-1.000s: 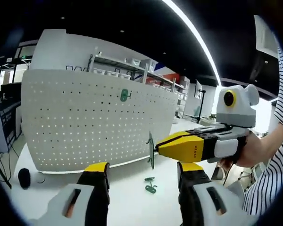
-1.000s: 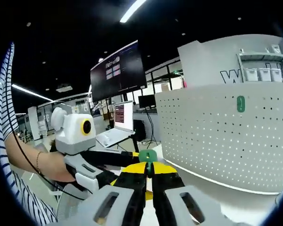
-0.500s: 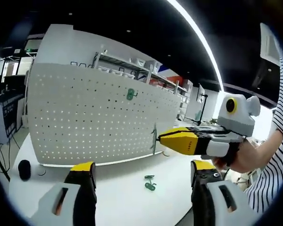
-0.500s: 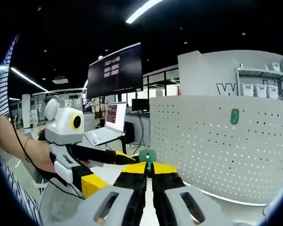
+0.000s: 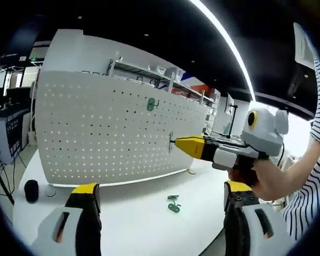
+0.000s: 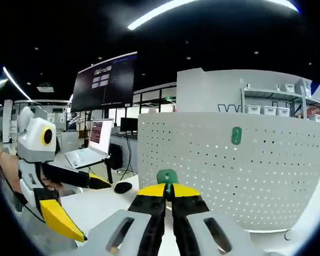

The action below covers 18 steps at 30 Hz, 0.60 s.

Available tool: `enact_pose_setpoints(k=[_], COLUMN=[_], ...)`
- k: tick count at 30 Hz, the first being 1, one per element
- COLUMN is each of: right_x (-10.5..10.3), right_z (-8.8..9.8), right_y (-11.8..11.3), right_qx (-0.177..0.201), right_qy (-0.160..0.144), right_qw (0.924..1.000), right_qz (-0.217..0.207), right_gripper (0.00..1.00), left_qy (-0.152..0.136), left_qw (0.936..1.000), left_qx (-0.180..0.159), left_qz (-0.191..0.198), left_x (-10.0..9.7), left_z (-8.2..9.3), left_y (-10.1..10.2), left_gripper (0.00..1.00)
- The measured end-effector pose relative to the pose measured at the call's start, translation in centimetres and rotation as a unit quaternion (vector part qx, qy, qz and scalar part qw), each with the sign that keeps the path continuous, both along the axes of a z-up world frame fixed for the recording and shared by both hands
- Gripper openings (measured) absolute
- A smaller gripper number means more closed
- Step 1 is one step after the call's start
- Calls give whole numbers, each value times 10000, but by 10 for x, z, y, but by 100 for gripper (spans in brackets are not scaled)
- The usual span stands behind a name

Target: Insert the hook assembly into the mounting plate slot until the hook locks in place.

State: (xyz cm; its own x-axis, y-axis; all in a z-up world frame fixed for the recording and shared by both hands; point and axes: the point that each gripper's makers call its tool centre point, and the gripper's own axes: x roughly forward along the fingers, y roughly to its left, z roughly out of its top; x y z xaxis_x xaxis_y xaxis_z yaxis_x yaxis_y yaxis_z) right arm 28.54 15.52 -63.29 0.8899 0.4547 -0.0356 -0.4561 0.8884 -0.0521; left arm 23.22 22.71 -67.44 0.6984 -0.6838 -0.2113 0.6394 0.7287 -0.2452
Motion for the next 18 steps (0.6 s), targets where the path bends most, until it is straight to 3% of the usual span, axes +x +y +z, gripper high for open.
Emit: enact_pose_setpoints(k=[10, 13, 18], right_x=[42, 52, 68], right_z=[12, 13, 16], right_y=[-35, -43, -58], right_qx=[257, 99, 332], right_qy=[-179, -258, -267], right_qw=[9967, 9951, 9907], right_qz=[-746, -951, -1296], right_gripper=[0, 0, 0], left_qy=[71, 87, 140], left_qw=[9999, 9998, 9996], left_qx=[118, 171, 214], left_qz=[-60, -35, -76], left_x=[-1, 2, 6], left_z=[-6, -8, -12], left_y=[1, 2, 2], left_gripper=[100, 100, 100])
